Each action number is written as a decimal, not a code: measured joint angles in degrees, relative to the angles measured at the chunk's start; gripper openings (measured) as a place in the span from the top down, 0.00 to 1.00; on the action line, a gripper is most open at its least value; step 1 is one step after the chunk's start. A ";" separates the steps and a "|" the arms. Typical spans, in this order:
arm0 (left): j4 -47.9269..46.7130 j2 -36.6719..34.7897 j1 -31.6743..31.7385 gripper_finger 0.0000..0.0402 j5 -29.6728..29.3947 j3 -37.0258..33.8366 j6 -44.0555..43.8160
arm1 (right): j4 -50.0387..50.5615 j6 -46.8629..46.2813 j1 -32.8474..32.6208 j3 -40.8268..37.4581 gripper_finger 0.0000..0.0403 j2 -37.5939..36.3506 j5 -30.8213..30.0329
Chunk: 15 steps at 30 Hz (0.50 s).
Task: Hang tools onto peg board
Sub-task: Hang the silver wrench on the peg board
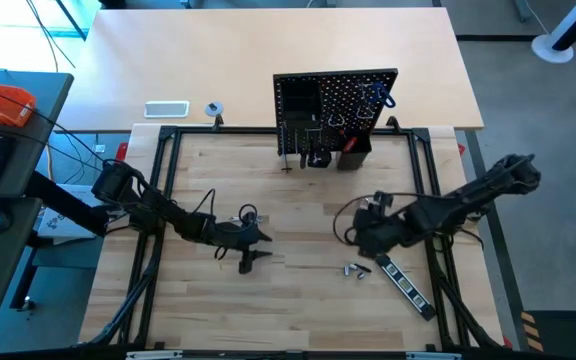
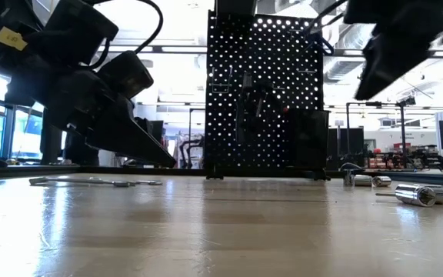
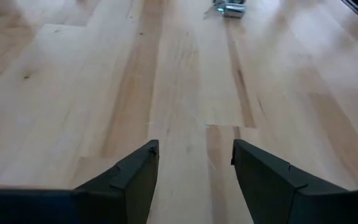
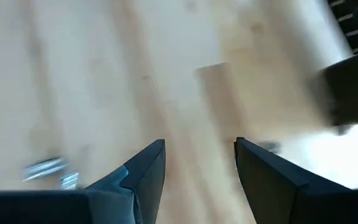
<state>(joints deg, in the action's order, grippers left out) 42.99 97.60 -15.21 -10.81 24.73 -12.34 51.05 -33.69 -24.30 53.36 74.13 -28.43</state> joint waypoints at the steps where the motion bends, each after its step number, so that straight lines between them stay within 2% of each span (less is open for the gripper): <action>1: -0.10 0.00 0.00 0.50 0.26 0.00 0.00 | -0.04 -1.62 -1.31 0.00 0.53 0.00 0.94; 6: -0.81 -0.77 0.00 0.50 1.17 0.00 -0.01 | -0.02 -8.96 -7.99 0.00 0.53 0.02 2.66; 9: -4.29 -3.63 0.01 0.50 1.73 0.00 -0.02 | 0.16 -13.72 -11.61 0.00 0.53 0.02 3.21; 12: -12.08 -8.70 -0.02 0.50 1.75 0.00 0.02 | 0.89 -19.26 -14.61 0.00 0.53 0.02 5.03; 15: -23.69 -15.23 0.01 0.50 1.48 0.00 0.44 | 1.07 -24.01 -17.46 0.00 0.53 0.04 4.98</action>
<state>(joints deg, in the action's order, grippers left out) 19.30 82.37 -15.20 -9.33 24.73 -11.90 52.12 -57.70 -41.76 53.36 74.17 -23.45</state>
